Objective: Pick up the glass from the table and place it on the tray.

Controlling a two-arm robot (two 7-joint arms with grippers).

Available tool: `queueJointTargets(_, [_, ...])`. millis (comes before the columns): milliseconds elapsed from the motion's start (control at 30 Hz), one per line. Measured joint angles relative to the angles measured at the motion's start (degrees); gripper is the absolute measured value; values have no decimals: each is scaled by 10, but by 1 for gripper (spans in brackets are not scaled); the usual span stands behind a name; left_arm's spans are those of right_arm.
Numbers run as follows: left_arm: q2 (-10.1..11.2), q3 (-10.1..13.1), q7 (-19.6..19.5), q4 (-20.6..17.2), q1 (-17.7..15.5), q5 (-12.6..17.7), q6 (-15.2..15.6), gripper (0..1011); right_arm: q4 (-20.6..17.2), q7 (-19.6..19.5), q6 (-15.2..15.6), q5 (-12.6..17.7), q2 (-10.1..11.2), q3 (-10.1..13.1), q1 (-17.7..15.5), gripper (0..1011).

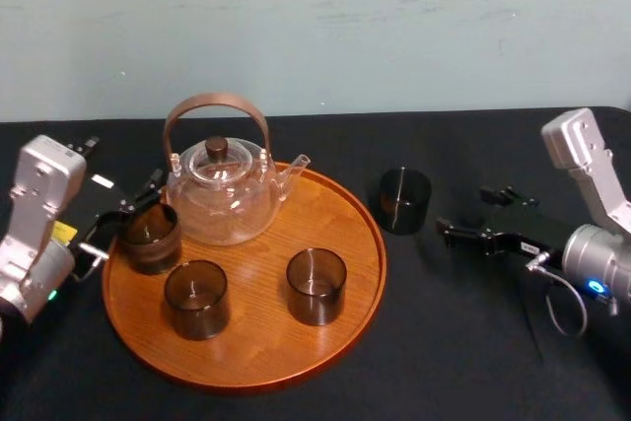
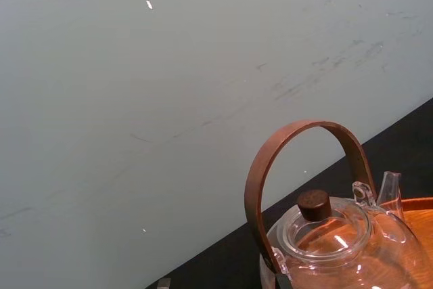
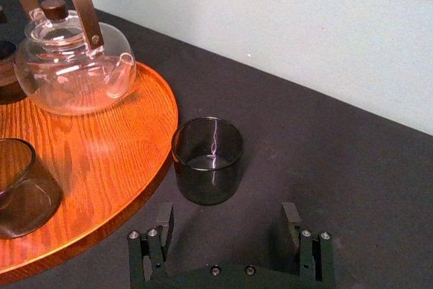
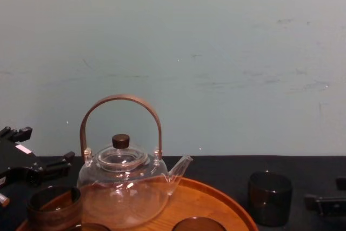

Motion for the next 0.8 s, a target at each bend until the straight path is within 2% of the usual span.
queueJointTargets(333, [0, 0, 0, 0, 0, 0, 0, 1001, 49, 21, 8, -31, -30, -21, 43, 1003])
queueJointTargets(800, [0, 0, 0, 0, 0, 0, 0, 1001, 101, 46, 6, -46, -67, -37, 84, 1002])
